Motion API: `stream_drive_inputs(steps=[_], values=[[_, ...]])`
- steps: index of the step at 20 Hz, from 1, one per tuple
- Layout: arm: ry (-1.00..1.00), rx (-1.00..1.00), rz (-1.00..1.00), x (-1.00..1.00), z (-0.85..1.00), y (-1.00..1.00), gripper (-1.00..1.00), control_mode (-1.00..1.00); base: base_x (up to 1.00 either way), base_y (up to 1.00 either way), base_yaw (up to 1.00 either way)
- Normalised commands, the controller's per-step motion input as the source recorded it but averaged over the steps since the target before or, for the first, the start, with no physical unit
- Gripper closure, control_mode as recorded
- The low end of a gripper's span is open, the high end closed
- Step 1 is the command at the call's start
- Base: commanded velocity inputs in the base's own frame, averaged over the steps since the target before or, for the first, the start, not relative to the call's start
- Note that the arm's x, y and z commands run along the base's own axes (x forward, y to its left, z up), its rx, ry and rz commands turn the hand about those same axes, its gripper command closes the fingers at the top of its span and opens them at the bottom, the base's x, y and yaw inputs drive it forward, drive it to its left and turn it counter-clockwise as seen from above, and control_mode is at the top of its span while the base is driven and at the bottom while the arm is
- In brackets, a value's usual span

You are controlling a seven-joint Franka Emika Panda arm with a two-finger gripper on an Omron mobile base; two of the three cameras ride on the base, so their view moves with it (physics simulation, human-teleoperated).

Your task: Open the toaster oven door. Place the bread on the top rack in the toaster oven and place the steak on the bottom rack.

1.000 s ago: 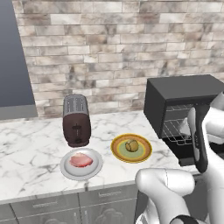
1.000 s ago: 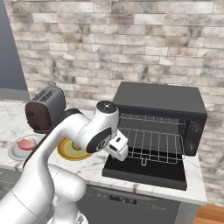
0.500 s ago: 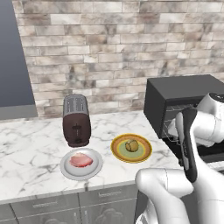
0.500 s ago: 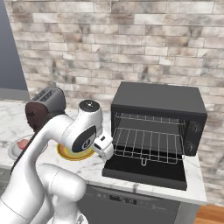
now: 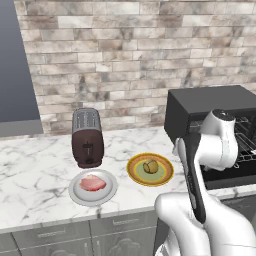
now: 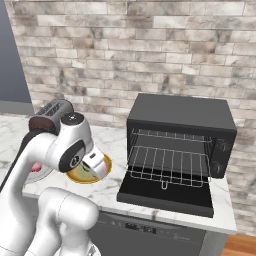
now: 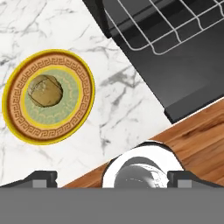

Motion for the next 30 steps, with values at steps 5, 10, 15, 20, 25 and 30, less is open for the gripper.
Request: stream_drive_inputs(steps=[5, 10, 15, 20, 25, 30], values=[[-0.01, -0.02, 0.0, 0.1, 0.0, 0.67, -1.0, -1.0, 0.0, 0.0, 0.0], [0.0, 0.0, 0.02, 0.14, 0.0, 0.68, -1.0, -1.0, 0.0, 0.0, 0.0], [0.0, 0.0, 0.05, 0.16, 0.0, 0.64, -1.0, -1.0, 0.0, 0.0, 0.0], [0.0, 0.0, 0.08, 0.13, 0.0, 0.59, -1.0, -1.0, 0.0, 0.0, 0.0], [0.0, 0.0, 0.24, 0.11, -0.01, 0.58, -1.0, -1.0, 0.0, 0.0, 0.0], [0.0, -0.02, 0.37, 0.15, -0.02, 0.52, -1.0, -1.0, 0.0, 0.0, 0.0]])
